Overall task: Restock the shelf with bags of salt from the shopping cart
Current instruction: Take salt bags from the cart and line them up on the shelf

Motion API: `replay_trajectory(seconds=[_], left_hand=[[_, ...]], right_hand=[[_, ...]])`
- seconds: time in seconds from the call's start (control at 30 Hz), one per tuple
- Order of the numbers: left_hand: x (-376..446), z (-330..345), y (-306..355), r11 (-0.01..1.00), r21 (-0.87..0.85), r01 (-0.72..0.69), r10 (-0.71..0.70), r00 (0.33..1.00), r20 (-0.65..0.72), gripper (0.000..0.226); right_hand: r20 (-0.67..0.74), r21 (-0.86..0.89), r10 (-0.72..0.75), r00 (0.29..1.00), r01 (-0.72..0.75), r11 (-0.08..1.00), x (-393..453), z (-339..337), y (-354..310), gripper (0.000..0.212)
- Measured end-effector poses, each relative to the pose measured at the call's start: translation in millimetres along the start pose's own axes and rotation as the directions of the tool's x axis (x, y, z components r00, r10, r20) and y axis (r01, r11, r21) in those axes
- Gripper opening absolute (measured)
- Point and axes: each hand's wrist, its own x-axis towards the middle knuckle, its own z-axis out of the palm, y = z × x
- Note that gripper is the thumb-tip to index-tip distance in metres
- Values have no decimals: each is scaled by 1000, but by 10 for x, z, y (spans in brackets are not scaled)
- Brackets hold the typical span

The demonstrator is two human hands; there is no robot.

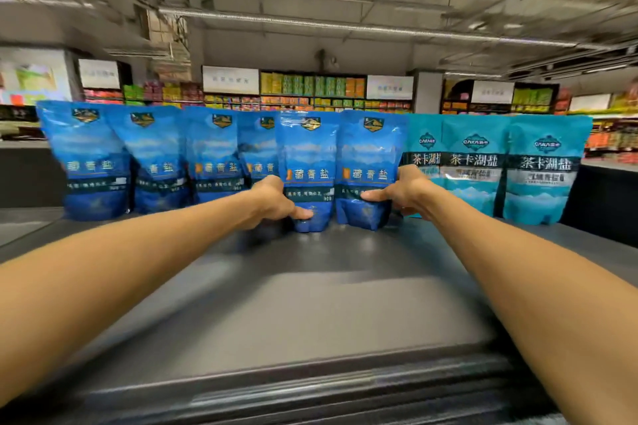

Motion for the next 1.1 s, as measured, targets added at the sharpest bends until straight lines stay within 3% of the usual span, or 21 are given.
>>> replay_trajectory(seconds=[0.13, 0.23, 0.33, 0.4, 0.5, 0.67, 0.77, 0.83, 0.97, 1.1], left_hand=[[101, 70, 97, 999, -40, 11, -13, 999, -42, 47], [188, 163, 152, 1000, -10, -10, 9, 998, -61, 41], [231, 211, 210, 997, 75, -25, 33, 994, -106, 39], [240, 239, 255, 986, 160, -36, 62, 986, -157, 41], [235, 258, 312, 959, 285, -5, 56, 983, -174, 47], [169, 271, 337, 897, 441, -19, 74, 991, -107, 45], [65, 217, 360, 875, 480, -62, 137, 983, -122, 22], [-52, 146, 425, 864, 497, -81, 191, 966, -173, 32], [-442, -46, 693, 904, 379, -197, 291, 934, -208, 42], [-1085, 19, 1272, 911, 67, -407, 411, 883, -228, 34]], right_hand=[[-79, 37, 152, 985, -150, 988, 188, 87, -37, 41], [-107, 80, 157, 982, -149, 986, 344, 170, 16, 35], [-184, 293, 217, 959, -157, 943, 526, 274, 77, 42], [-254, 85, 160, 954, -143, 986, 573, 330, 98, 58], [-326, -110, 45, 944, -85, 990, 566, 387, 156, 61], [-281, -365, -33, 959, -75, 928, 510, 414, 169, 41], [-234, -483, -81, 969, -44, 874, 368, 376, 104, 30], [-194, -550, -137, 971, 8, 835, 203, 290, 25, 17], [-114, -564, -231, 966, 128, 816, -364, -3, -178, 17], [-154, -300, -354, 923, 297, 906, -1218, -507, -160, 18]])
